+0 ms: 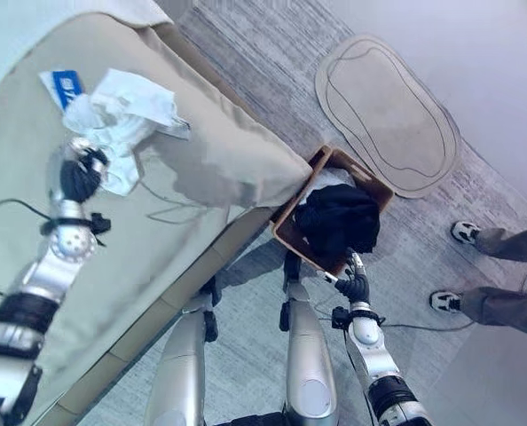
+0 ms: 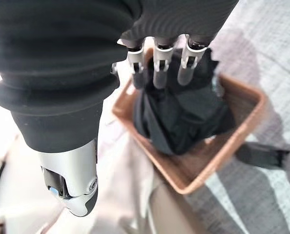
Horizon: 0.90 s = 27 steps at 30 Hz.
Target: Pick up clothes into the bucket
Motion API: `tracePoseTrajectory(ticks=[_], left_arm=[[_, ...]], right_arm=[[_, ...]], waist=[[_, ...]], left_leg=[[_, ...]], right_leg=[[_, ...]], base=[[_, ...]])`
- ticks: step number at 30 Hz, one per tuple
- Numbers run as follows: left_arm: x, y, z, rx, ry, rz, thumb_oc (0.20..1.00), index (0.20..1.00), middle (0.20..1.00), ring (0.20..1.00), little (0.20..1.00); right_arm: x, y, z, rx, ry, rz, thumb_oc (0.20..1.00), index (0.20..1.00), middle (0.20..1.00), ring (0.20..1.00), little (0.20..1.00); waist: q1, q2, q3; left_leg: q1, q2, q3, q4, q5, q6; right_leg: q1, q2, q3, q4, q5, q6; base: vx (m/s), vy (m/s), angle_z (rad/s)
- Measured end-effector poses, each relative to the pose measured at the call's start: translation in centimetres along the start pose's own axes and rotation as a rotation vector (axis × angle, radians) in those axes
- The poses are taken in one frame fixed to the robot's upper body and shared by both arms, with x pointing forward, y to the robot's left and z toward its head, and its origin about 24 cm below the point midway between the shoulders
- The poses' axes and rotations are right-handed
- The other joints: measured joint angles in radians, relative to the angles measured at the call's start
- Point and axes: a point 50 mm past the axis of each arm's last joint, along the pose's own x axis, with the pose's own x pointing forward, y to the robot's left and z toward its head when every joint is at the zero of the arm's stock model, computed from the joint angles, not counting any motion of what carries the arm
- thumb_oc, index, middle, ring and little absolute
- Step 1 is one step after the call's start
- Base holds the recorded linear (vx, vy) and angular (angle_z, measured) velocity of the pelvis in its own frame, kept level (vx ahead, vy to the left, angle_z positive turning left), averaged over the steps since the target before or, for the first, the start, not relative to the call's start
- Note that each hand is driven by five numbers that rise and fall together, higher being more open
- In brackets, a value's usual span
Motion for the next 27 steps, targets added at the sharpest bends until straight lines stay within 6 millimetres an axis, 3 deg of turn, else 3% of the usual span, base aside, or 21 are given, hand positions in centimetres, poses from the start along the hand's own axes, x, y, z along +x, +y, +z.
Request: tracePoseTrajectory(ticks=[3, 7, 12, 13, 14, 19, 23, 27], left_arm=[[-2.0, -1.8, 2.0, -0.197, -0.043, -0.059, 0.2, 0.2, 0.2, 0.2, 0.2], [-3.5, -3.2, 4.7, -0.389, -0.123, -0.145, 0.2, 0.2, 0.2, 0.2, 0.2], [-3.3, -4.0, 5.5, -0.441, -0.133, -0.194, 0.2, 0.2, 0.2, 0.2, 0.2], [-3.3, -4.0, 5.5, -0.439, -0.135, -0.191, 0.649, 0.649, 0.649, 0.649, 0.649], [-3.0, -4.0, 5.5, -0.434, -0.132, -0.176, 1.0, 1.0, 1.0, 1.0, 1.0], [-2.2, -4.3, 3.5, -0.308, -0.058, -0.12, 1.0, 1.0, 1.0, 1.0, 1.0], [-1.7, -3.3, 1.0, -0.15, 0.026, -0.033, 1.0, 1.0, 1.0, 1.0, 1.0], [0.4, -1.7, -1.0, 0.02, 0.091, 0.081, 1.0, 1.0, 1.0, 1.0, 1.0]], right_arm=[[0.0, -0.3, -0.6, -0.011, 0.031, -0.005, 1.0, 1.0, 1.0, 1.0, 1.0], [-0.1, -0.4, -0.8, -0.014, 0.043, -0.006, 1.0, 1.0, 1.0, 1.0, 1.0], [-0.1, -0.4, -1.2, -0.019, 0.061, -0.009, 1.0, 1.0, 1.0, 1.0, 1.0], [-0.1, -0.4, -1.2, -0.019, 0.062, -0.009, 1.0, 1.0, 1.0, 1.0, 1.0], [-0.2, -0.5, -1.2, -0.021, 0.064, -0.011, 1.0, 1.0, 1.0, 1.0, 1.0], [-0.5, -0.7, -1.6, -0.03, 0.076, -0.015, 1.0, 1.0, 1.0, 1.0, 1.0], [-0.8, -0.9, -2.0, -0.043, 0.088, -0.027, 1.0, 1.0, 1.0, 1.0, 1.0], [-0.7, -1.0, -1.9, -0.045, 0.079, -0.024, 1.0, 1.0, 1.0, 1.0, 1.0]], waist=[[0.023, 0.016, -0.008], [0.021, 0.02, -0.015], [0.018, 0.025, -0.022], [0.017, 0.025, -0.022], [0.015, 0.027, -0.023], [0.011, 0.033, -0.056], [-0.003, 0.032, -0.057], [-0.013, 0.03, -0.057]], left_leg=[[0.035, -0.01, -0.009, -0.016, 0.006, 0.004], [0.062, -0.023, -0.021, -0.03, 0.011, 0.007], [0.061, -0.028, -0.023, -0.034, 0.013, 0.007], [0.061, -0.028, -0.023, -0.034, 0.013, 0.007], [0.059, -0.028, -0.023, -0.034, 0.013, 0.007], [0.026, -0.025, -0.022, -0.03, 0.017, 0.009], [0.02, -0.023, -0.019, -0.03, 0.016, 0.008], [-0.025, -0.019, -0.019, -0.01, 0.016, 0.007]], right_leg=[[0.033, -0.006, -0.009, 0.004, -0.01, 0.005], [0.061, -0.018, -0.024, 0.008, -0.019, 0.008], [0.059, -0.021, -0.024, 0.007, -0.019, 0.009], [0.059, -0.021, -0.024, 0.007, -0.019, 0.009], [0.056, -0.021, -0.024, 0.008, -0.019, 0.009], [0.021, -0.018, -0.023, 0.009, -0.017, 0.011], [0.014, -0.016, -0.022, 0.008, -0.018, 0.01], [-0.022, -0.012, -0.021, 0.015, -0.016, 0.011]], base=[[0.0, -0.021, 0.14], [-0.01, -0.008, 0.13], [0.0, -0.003, 0.01], [0.0, 0.0, 0.0], [0.0, 0.0, 0.0], [0.0, 0.0, -0.01], [0.0, 0.0, 0.0], [0.0, 0.0, 0.0]])
